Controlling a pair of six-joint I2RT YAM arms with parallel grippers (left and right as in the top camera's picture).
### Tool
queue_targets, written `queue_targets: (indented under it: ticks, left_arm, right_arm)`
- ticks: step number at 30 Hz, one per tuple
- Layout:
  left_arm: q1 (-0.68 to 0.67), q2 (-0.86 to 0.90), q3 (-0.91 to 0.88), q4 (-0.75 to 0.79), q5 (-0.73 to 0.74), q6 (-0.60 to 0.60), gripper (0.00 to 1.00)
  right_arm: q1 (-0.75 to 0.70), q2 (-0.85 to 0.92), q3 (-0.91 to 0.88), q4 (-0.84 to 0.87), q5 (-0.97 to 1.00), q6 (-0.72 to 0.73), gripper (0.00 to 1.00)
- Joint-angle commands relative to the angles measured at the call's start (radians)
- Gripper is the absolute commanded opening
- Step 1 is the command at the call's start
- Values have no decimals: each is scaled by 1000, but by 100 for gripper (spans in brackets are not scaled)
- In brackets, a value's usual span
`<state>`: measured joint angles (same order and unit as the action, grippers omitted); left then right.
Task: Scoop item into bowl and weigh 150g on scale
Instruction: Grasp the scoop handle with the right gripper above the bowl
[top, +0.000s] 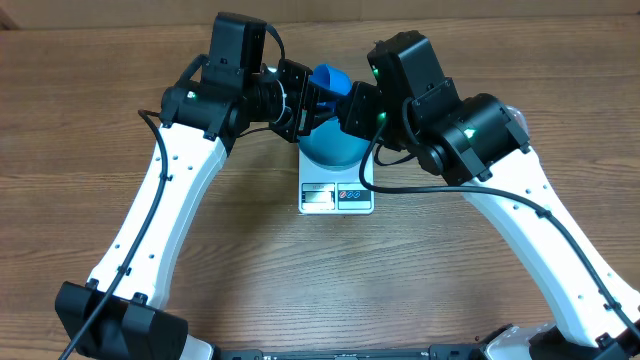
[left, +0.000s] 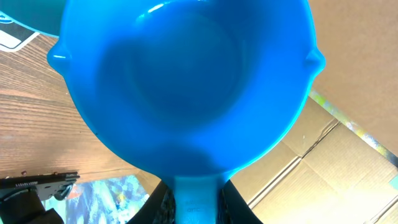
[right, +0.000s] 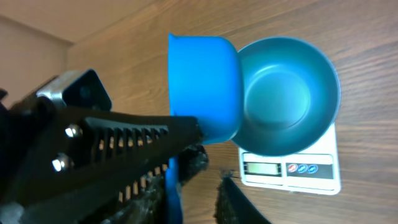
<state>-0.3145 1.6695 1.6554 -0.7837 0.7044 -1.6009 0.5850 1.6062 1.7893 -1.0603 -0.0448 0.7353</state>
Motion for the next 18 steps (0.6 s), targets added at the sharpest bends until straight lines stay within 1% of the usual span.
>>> queue_targets:
  ticks: [1,3,7,9,10,12,14,15,16,18]
  left_arm:
    - [-10,-5,0,10,22,-23,4]
    - [-14,-5,0,10,21,-23,4]
    - [-16,-5,0,10,21,-23,4]
    - [-16,-5,0,10,21,-23,4]
    - [-16,-5,0,10,21,-23,6]
    - [-16,-5,0,10,21,-22,13]
    - [-16,-5,0,10,20,-19,25]
    - [-16,-5,0,10,18,-12,33]
    - [-16,-5,0,10,17,-3,39]
    - [-16,-5,0,10,11,26,55]
  right_arm:
    - [7,9,-3,3,6,2,20]
    - [7,9,-3,5,6,1,17]
    - [7,9,-3,3,6,1,6]
    - [7,10,-3,2,6,1,4]
    - [7,9,-3,0,6,1,4]
    - [7,9,-3,-1,7,0,4]
    - [7,9,-3,0,9,-3,4]
    - [7,9,-3,0,16,-7,4]
    - [7,9,-3,0,24,-18,4]
    - [3,10,-3,4,29,-71,4]
